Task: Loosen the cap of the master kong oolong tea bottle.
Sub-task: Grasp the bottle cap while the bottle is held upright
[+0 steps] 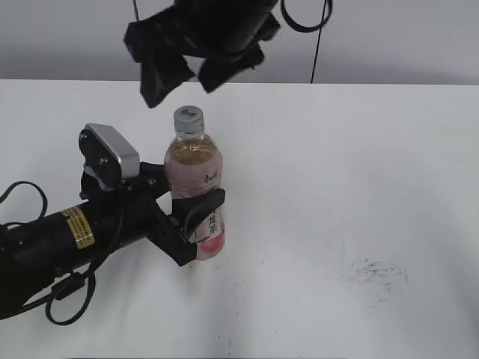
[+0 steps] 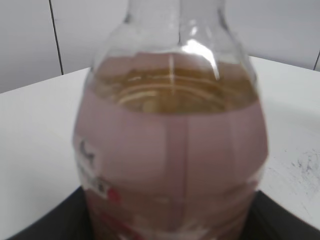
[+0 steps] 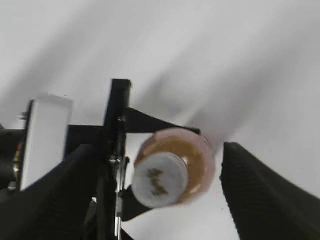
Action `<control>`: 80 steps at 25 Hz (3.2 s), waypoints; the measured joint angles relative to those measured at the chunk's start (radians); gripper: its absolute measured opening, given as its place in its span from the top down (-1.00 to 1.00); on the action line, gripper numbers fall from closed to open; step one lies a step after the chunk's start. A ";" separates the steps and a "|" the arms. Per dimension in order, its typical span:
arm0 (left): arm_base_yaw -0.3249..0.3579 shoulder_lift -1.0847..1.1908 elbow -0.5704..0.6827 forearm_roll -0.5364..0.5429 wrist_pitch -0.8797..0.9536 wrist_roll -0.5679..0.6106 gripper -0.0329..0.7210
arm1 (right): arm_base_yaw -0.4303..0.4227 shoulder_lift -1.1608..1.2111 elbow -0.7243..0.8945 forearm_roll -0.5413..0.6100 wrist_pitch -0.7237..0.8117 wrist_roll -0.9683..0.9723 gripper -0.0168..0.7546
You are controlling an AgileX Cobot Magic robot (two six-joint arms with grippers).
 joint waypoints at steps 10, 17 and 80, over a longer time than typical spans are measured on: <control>0.000 0.000 0.000 0.000 0.000 -0.001 -0.13 | 0.000 0.000 0.000 -0.011 0.081 0.133 -0.57; 0.000 0.000 0.000 0.000 0.000 -0.001 -0.13 | 0.000 0.002 0.000 0.032 0.064 0.133 -0.57; 0.000 0.000 0.000 0.001 0.000 -0.002 -0.13 | 0.000 -0.003 -0.084 -0.034 0.144 0.171 -0.51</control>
